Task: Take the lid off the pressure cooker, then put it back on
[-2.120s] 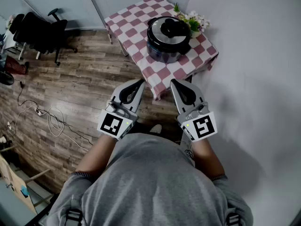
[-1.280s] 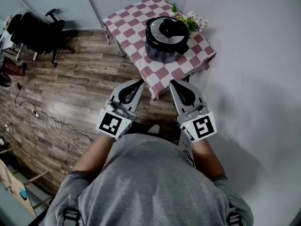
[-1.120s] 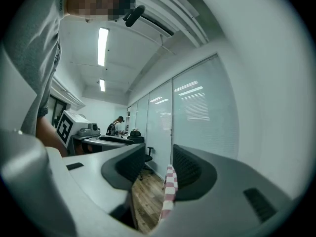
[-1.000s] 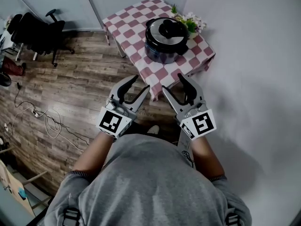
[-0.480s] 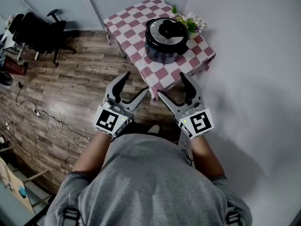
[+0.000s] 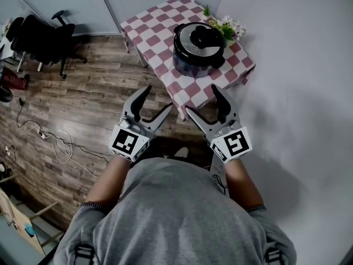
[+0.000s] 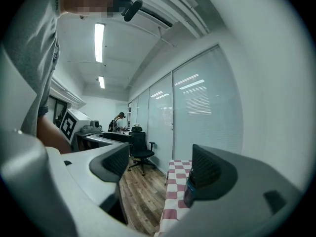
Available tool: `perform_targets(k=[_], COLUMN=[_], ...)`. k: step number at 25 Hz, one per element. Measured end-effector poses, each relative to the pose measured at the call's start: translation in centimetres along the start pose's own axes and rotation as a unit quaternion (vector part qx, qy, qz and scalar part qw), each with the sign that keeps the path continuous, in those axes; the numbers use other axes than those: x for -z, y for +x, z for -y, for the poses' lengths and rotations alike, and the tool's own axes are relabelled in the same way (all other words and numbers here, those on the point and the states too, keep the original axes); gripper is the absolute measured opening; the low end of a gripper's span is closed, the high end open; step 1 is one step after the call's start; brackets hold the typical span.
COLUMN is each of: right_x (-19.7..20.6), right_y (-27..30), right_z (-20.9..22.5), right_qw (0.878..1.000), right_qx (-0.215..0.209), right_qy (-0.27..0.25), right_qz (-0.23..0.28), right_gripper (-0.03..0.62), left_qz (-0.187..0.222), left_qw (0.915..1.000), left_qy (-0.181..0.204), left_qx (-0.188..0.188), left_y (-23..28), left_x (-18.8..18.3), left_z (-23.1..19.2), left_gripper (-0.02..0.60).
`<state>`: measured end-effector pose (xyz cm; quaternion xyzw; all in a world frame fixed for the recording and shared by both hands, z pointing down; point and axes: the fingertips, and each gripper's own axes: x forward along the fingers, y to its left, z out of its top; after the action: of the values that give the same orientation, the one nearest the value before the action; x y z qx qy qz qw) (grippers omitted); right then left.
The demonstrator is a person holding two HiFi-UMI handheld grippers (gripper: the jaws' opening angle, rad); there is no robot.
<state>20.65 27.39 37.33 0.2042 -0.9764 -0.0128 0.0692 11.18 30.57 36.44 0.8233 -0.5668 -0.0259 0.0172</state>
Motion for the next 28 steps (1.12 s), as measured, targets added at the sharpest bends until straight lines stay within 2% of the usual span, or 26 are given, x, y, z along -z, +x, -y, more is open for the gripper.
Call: perform_targets(k=[3, 10, 19, 23, 28], right_x=[0.2, 0.3, -0.2, -0.5, -0.9], right_y=[2.3, 7.8, 15.0, 17.5, 19.5], right_z=[0.3, 1.0, 0.4, -0.2, -0.4], right_qw=[1.0, 0.998, 0.993, 0.99, 0.987], right_qx=[0.013, 0.052, 0.108, 0.134, 0.153], right_qy=[0.004, 0.014, 0.03, 0.027, 0.026], right_qz=[-0.008, -0.027, -0.037, -0.034, -0.039], right_gripper=[0.402, 0.402, 0.402, 0.402, 0.411], left_qz=[0.005, -0.002, 0.027, 0.015, 0.02], left_qw=[0.9997, 0.9984, 0.994, 0.9918, 0.9893], left_qy=[-0.011, -0.009, -0.006, -0.01, -0.009], left_qx=[0.023, 0.056, 0.105, 0.126, 0.144], left_y=[0.5, 1.8, 2.0, 1.8, 2.0], left_x=[0.2, 0.0, -1.2, -0.3, -0.8], left_z=[-2.2, -8.9, -16.9, -19.5, -21.6], left_gripper=[0.325, 0.325, 0.324, 0.324, 0.324])
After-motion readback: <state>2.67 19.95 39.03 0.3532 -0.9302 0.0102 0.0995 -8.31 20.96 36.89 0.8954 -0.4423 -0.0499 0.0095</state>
